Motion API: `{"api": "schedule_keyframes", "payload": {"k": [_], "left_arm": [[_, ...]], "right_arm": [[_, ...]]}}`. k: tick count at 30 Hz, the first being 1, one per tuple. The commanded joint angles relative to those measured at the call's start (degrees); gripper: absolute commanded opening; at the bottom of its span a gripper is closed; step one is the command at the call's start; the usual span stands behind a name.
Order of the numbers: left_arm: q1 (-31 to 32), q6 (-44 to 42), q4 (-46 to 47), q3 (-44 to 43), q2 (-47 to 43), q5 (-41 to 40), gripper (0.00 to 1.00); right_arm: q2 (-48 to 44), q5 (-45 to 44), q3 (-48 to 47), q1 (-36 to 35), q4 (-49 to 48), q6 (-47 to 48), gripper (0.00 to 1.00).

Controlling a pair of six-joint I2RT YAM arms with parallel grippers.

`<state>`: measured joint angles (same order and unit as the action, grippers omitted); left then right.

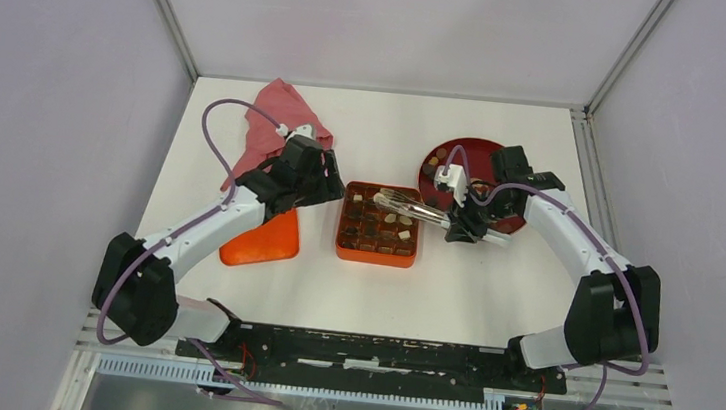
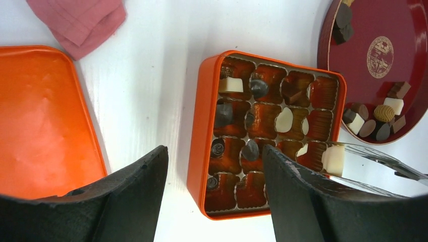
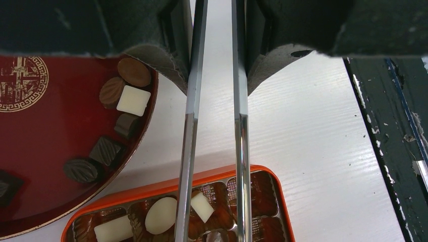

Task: Pack the chocolate
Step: Adjust the packing box at the center of the board.

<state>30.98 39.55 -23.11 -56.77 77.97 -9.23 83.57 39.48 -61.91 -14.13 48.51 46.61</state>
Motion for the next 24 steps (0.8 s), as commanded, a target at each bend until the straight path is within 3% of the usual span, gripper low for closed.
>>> {"api": "schedule_keyframes", "payload": {"k": [1,6,14,24], "left_arm": [[-2.2,-2.6,2.0,1.7,-1.9,3.0,0.75],[-2.8,-3.2,2.5,1.4,1.5,4.0,0.74],[-2.6,-3.7,5.5,-1.3,8.5,8.3,0.61],[-1.3,-5.0,8.1,-1.2,13.4,11.0,0.56]], "right_arm": [[-2.4,2.4,-0.2,0.1,-2.1,-0.2,0.00],[-2.7,2.2,0.2,0.1,-2.8,-0.5,0.00],[-3.0,2.0,1.0,0.1,-3.3,-0.5,0.00],[-3.0,2.0,1.5,0.1,-3.5,-1.0,0.00]]}}
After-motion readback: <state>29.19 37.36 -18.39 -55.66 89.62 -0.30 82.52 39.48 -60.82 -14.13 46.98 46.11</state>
